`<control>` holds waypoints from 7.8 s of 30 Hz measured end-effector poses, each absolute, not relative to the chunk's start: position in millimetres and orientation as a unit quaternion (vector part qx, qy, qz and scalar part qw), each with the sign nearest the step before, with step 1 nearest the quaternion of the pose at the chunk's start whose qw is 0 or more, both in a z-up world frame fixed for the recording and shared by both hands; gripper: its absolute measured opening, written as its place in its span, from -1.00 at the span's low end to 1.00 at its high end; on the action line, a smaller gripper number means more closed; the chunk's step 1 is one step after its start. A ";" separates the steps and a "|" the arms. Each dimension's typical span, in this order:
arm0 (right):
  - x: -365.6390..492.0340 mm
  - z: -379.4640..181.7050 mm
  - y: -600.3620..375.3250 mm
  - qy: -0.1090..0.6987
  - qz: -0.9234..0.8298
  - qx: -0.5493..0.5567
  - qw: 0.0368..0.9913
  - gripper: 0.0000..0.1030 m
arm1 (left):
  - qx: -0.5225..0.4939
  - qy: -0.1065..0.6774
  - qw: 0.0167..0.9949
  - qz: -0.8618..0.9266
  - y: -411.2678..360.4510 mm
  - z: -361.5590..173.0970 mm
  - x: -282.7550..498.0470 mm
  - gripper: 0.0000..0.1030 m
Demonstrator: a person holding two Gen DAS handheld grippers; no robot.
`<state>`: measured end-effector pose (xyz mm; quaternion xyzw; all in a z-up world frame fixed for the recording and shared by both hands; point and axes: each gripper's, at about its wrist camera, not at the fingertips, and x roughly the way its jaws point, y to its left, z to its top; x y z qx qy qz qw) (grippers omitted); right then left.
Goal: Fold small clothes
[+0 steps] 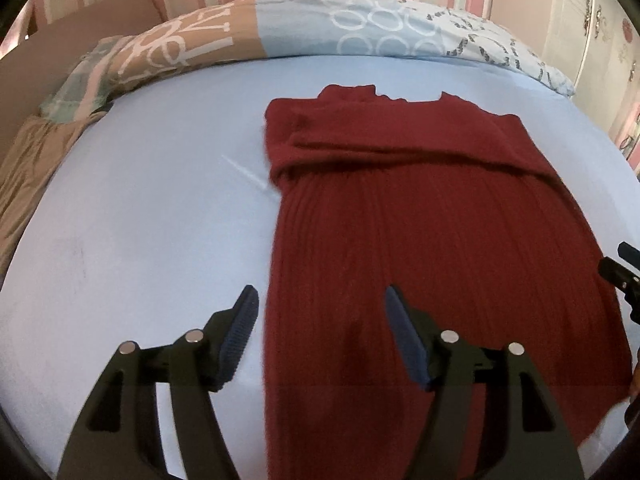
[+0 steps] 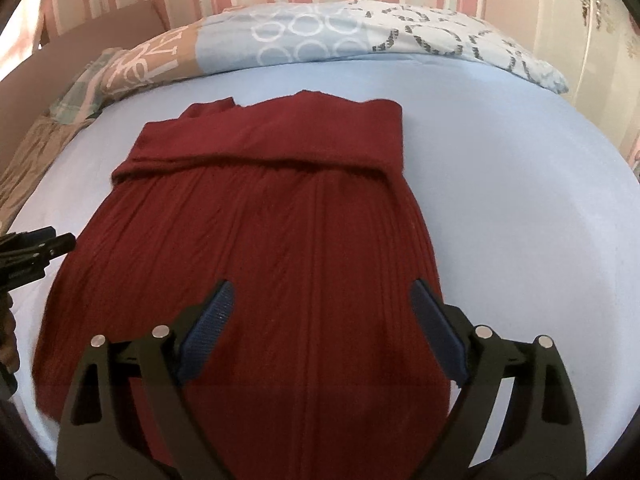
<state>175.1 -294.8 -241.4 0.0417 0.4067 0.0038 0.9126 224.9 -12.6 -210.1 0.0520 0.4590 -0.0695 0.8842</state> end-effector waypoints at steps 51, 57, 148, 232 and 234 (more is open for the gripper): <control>13.8 -283.9 -329.7 0.437 -0.025 0.052 0.897 0.61 | 0.002 0.509 0.855 -0.096 11.2 -260.2 63.5 0.58; 21.6 -284.7 -330.0 0.445 -0.014 0.075 0.892 0.61 | 0.011 0.523 0.848 -0.086 7.5 -261.3 70.2 0.61; 309.7 -216.1 -340.2 0.306 0.007 0.058 0.950 -0.76 | 0.059 0.376 0.919 -0.104 -35.0 -189.2 368.6 -0.75; 306.3 -292.2 -312.6 0.400 -0.011 0.047 0.915 0.25 | 0.029 0.427 0.904 -0.019 -4.3 -274.9 347.2 0.57; 306.3 -292.6 -309.1 0.401 -0.017 0.036 0.915 0.26 | 0.029 0.426 0.904 -0.020 -3.6 -274.8 347.4 0.57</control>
